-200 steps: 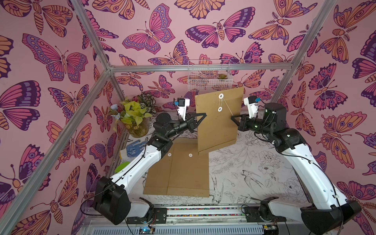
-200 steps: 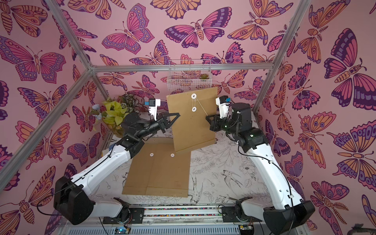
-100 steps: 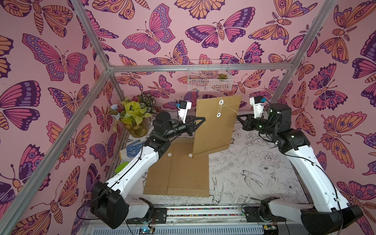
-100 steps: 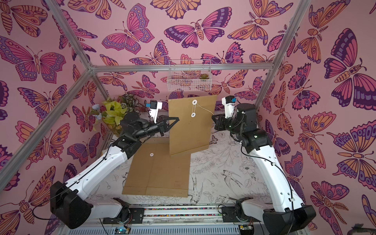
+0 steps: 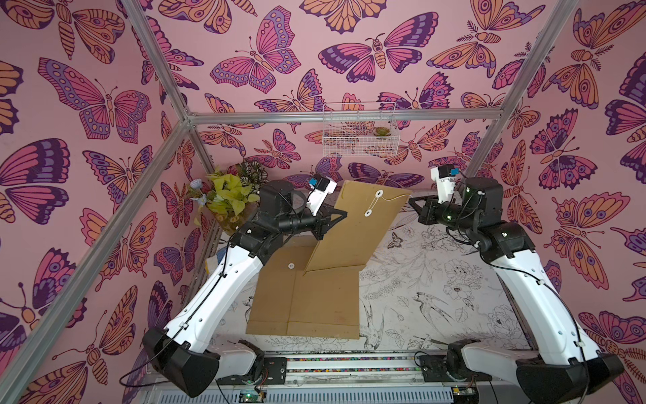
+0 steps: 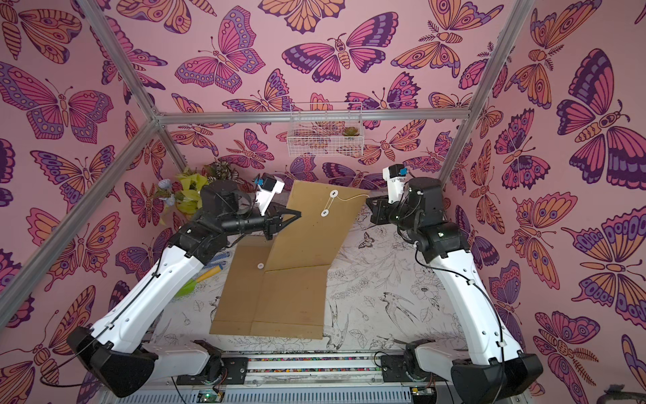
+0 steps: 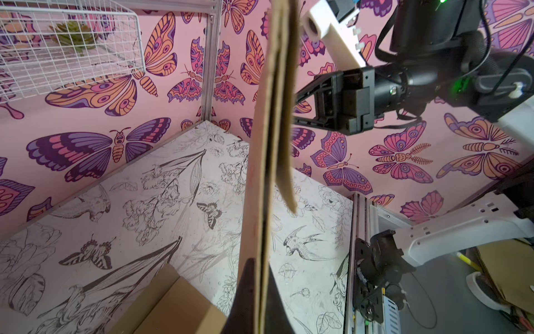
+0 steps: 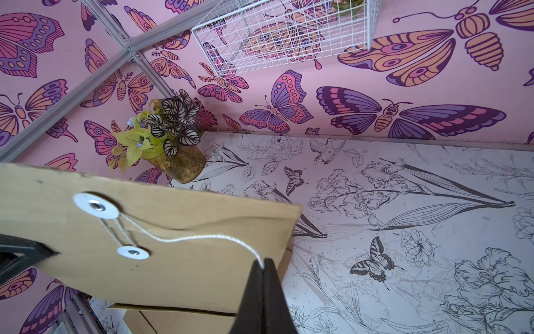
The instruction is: Open the file bag
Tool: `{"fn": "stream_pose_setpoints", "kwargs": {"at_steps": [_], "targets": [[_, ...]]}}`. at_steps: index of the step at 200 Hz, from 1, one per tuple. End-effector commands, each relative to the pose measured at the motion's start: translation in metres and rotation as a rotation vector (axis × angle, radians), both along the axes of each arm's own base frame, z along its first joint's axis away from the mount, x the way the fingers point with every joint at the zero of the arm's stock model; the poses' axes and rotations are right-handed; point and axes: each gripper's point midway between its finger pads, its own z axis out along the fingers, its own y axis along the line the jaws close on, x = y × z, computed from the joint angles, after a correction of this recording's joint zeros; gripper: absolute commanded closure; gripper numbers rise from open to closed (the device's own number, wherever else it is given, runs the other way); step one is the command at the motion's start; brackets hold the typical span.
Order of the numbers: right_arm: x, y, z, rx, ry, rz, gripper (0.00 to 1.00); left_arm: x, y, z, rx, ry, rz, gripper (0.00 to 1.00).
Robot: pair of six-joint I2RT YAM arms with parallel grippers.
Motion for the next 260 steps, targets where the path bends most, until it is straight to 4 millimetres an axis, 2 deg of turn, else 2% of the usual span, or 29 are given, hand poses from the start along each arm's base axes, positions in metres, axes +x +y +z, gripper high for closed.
{"fn": "stream_pose_setpoints", "kwargs": {"at_steps": [1,45,116,196,260], "targets": [[-0.001,-0.006,0.017,-0.013,-0.047,-0.018,1.0,-0.008,0.011,-0.014,0.103,0.0,0.001,1.0],[-0.002,-0.006,0.02,-0.015,-0.051,-0.011,1.0,-0.015,0.01,-0.025,0.179,-0.004,-0.023,1.0],[-0.004,-0.007,0.03,-0.014,-0.083,-0.007,1.0,-0.024,-0.003,-0.04,0.301,-0.036,-0.064,1.0],[-0.015,-0.003,0.058,0.026,-0.177,0.026,1.0,-0.025,-0.01,-0.046,0.357,-0.057,-0.071,1.0],[-0.031,0.026,0.073,0.111,-0.19,0.22,1.0,-0.024,-0.016,-0.05,0.378,-0.063,-0.074,1.0]]}}
